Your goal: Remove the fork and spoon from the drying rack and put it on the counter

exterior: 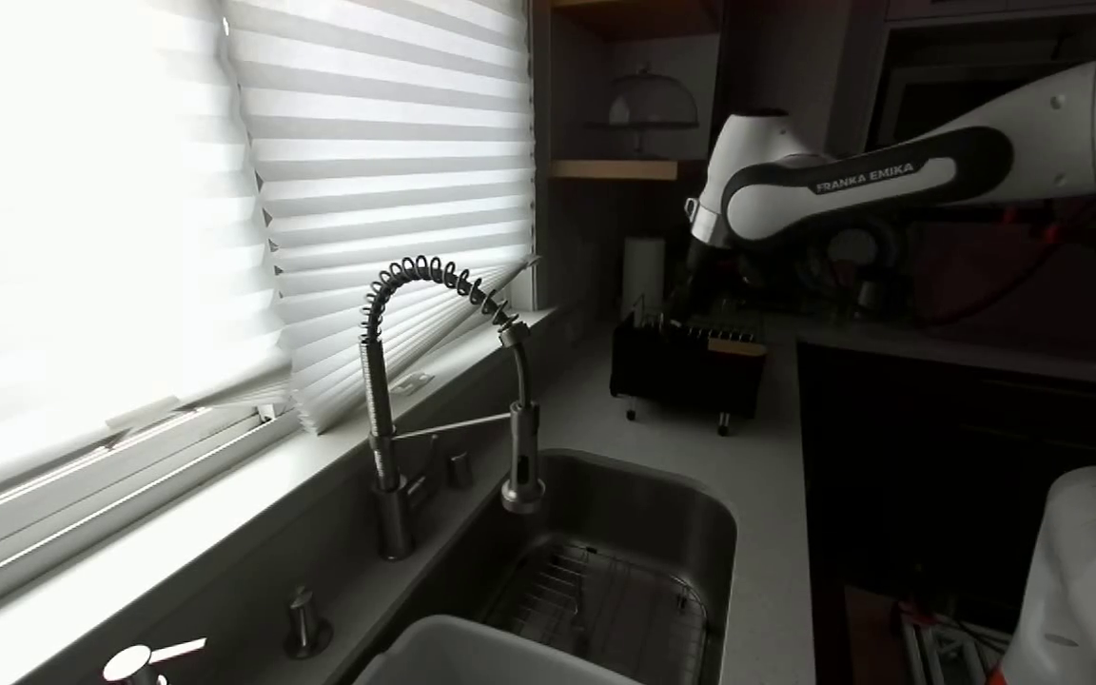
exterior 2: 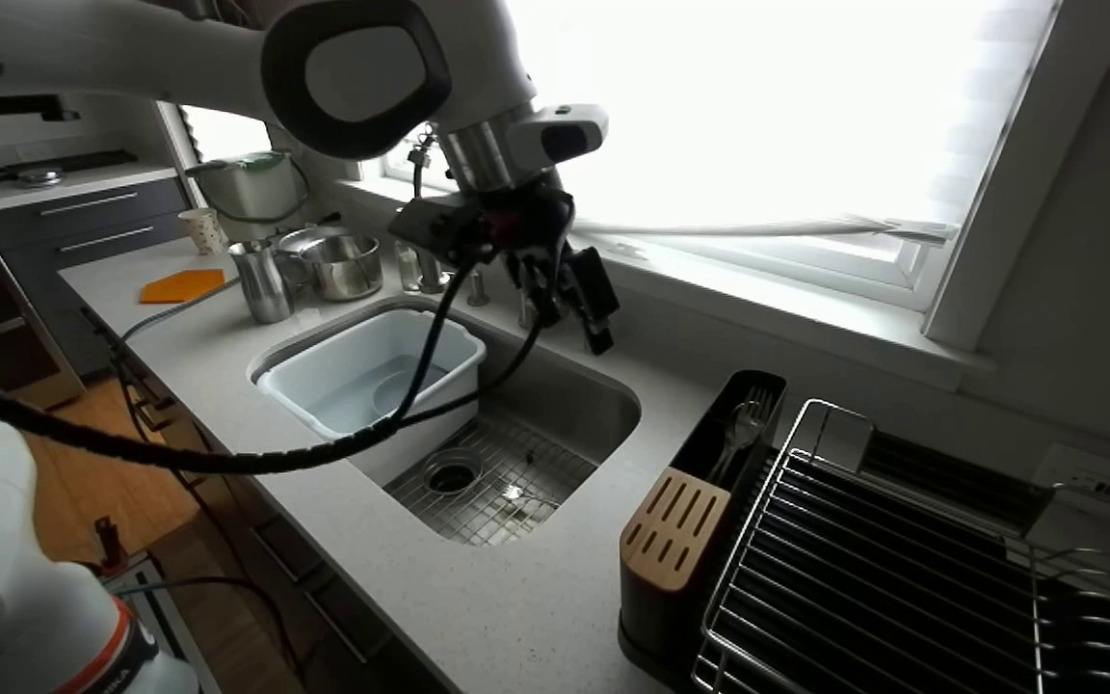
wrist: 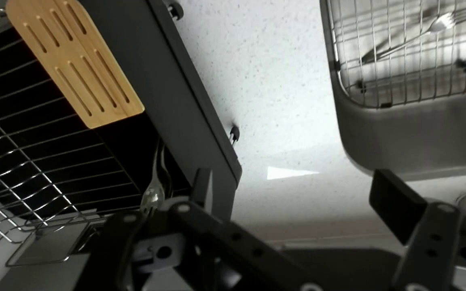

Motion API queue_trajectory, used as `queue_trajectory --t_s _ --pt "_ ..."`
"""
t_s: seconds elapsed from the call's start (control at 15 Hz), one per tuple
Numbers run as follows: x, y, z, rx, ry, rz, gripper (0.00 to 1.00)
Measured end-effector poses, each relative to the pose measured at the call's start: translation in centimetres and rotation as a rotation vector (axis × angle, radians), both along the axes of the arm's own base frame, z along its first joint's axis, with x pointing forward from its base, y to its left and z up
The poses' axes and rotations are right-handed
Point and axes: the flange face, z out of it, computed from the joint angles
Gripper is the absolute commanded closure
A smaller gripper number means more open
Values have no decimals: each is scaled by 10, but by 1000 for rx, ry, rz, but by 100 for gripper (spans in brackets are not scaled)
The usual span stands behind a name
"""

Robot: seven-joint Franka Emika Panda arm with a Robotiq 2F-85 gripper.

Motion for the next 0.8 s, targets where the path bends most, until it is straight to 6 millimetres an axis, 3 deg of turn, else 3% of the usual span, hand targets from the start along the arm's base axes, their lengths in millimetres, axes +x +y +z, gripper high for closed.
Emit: queue_trajectory --t_s 0.47,0.8 --pt "46 -53 -20 -1 -226 -317 0" --pt "61 -83 -34 -27 -353 -549 0"
